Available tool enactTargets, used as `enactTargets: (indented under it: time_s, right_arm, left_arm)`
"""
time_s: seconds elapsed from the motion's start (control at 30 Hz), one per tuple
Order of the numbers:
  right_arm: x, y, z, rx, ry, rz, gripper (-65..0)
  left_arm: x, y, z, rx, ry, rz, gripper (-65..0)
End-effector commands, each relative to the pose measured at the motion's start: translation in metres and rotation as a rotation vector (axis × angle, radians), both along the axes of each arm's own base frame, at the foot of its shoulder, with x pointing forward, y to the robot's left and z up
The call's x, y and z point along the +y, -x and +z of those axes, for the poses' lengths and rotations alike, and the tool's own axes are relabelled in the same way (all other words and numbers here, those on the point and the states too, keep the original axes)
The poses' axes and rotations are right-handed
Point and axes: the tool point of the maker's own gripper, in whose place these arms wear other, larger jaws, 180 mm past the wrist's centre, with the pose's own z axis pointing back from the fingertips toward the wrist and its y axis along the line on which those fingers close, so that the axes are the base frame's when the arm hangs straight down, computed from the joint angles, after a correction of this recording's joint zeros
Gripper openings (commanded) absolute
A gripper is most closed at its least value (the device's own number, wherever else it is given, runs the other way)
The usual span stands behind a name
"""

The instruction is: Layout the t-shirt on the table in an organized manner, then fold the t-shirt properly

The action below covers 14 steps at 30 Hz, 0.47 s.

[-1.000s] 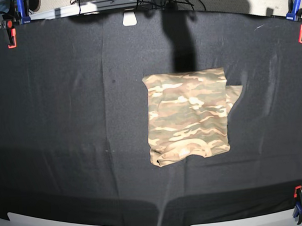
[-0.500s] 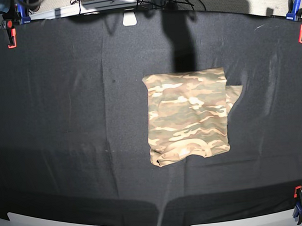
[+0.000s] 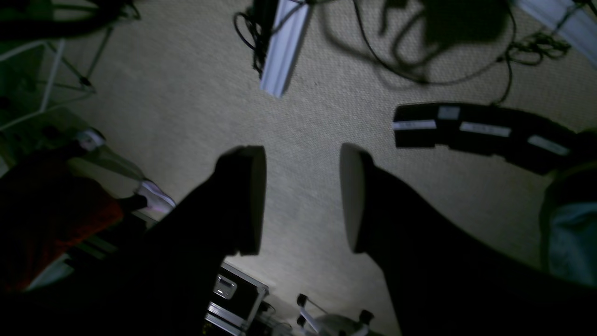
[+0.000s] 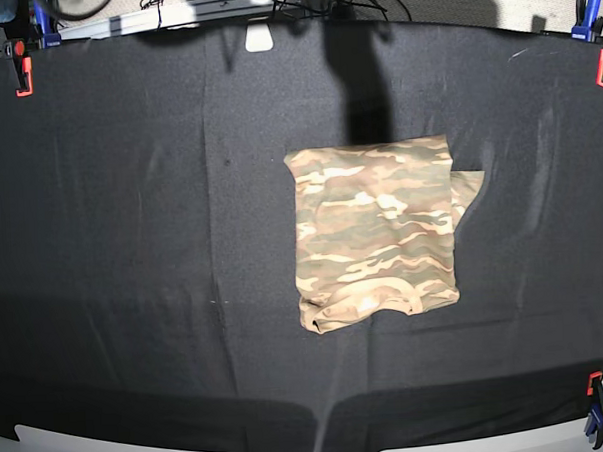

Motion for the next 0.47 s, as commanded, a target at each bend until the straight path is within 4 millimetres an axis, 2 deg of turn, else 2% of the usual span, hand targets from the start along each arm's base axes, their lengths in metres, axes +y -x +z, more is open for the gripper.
enactTargets:
  time_s: [0.0, 0.43]
  right_arm:
    - [0.000, 0.003, 0.001, 0.004, -0.003, -0.001, -40.5]
    - [0.007, -0.011, -0.002, -0.028, -0.004, -0.002, -40.5]
  left_arm:
    - [0.003, -0.003, 0.001, -0.010, -0.006, -0.004, -36.0]
    - [0.002, -0.001, 0.001, -0.003, -0.004, -0.005, -36.0]
